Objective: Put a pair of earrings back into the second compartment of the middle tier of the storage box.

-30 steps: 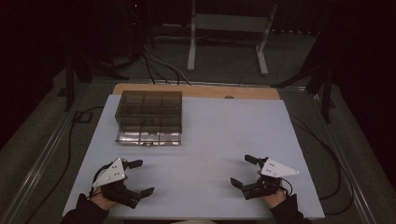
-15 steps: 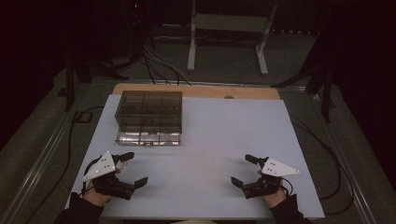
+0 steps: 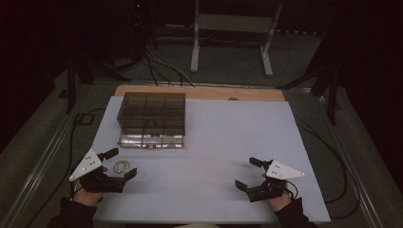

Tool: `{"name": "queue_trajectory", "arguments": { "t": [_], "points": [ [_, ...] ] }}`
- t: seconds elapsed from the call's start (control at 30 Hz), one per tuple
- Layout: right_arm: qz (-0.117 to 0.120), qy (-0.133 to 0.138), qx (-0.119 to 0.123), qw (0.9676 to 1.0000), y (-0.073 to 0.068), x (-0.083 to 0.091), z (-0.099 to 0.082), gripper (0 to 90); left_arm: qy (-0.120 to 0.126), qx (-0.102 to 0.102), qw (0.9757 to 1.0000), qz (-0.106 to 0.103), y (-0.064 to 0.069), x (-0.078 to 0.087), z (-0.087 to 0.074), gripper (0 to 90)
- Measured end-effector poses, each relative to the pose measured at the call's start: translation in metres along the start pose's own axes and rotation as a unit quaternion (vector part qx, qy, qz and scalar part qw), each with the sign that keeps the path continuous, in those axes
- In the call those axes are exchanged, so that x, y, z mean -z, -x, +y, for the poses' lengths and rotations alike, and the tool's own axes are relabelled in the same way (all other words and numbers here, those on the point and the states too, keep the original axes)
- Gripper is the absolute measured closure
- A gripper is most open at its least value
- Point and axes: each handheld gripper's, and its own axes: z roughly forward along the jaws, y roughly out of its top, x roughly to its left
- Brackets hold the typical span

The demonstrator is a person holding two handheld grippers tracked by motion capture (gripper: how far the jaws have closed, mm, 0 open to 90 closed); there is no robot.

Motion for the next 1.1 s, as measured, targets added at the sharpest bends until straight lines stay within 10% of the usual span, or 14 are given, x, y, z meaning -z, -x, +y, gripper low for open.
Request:
{"name": "queue_trajectory", "arguments": {
  "t": [0.73,1.1],
  "points": [
    [0.002,-0.002,-0.006,1.0000,0.002,0.000,0.000,0.0,-0.021,0.034,0.9975,0.058,-0.029,0.014,-0.017,0.4],
    [0.005,-0.003,-0.005,1.0000,0.001,-0.001,0.000,0.0,-0.093,0.062,0.9908,0.076,-0.042,0.012,-0.032,5.7]
  ]
}}
